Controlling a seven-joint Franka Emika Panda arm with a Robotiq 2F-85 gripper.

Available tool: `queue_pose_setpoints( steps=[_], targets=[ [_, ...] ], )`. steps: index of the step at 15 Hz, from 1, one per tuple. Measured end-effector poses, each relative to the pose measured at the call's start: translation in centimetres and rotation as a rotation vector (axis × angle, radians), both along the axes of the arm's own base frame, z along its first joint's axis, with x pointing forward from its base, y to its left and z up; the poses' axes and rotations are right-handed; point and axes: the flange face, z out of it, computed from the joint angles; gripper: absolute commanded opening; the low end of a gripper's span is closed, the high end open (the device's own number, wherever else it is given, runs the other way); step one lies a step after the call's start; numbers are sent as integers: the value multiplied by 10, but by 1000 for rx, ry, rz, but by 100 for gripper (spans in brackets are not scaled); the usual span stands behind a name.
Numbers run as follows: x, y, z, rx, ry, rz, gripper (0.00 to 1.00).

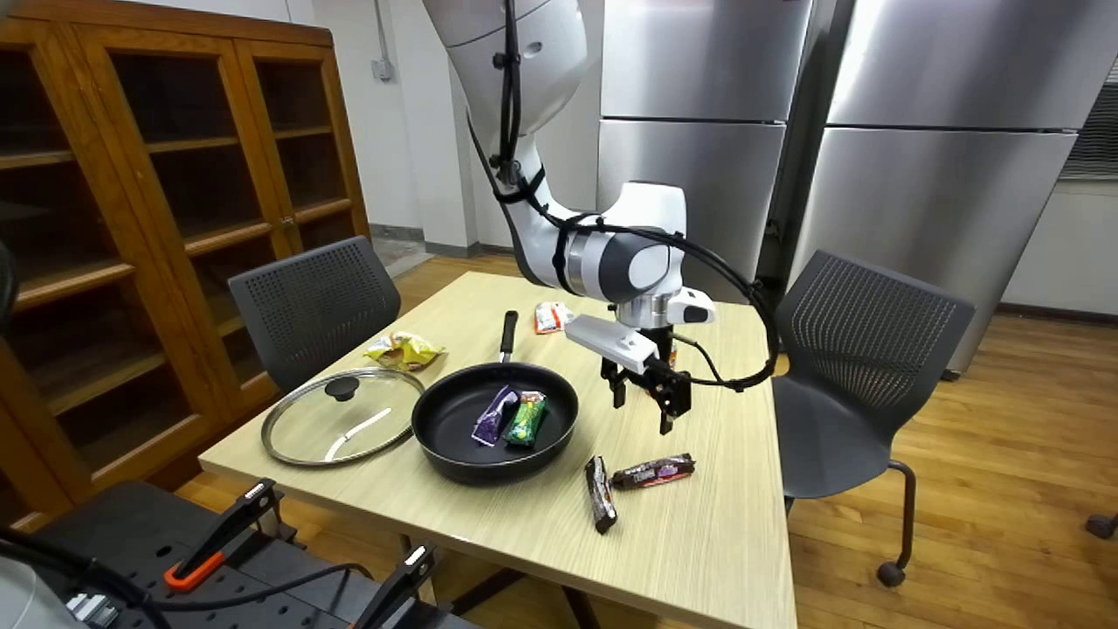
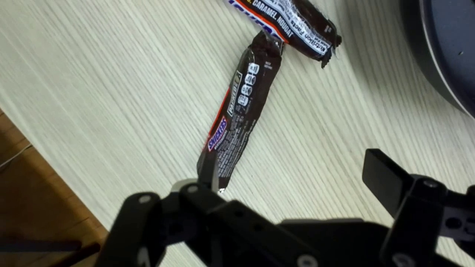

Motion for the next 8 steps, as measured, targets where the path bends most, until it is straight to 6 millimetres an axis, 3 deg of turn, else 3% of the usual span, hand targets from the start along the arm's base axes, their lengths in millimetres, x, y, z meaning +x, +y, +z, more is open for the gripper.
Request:
queue_pose_setpoints(
  steps=[8],
  targets=[
    [-7,-26,-38,38,-6,-220,100]
  ],
)
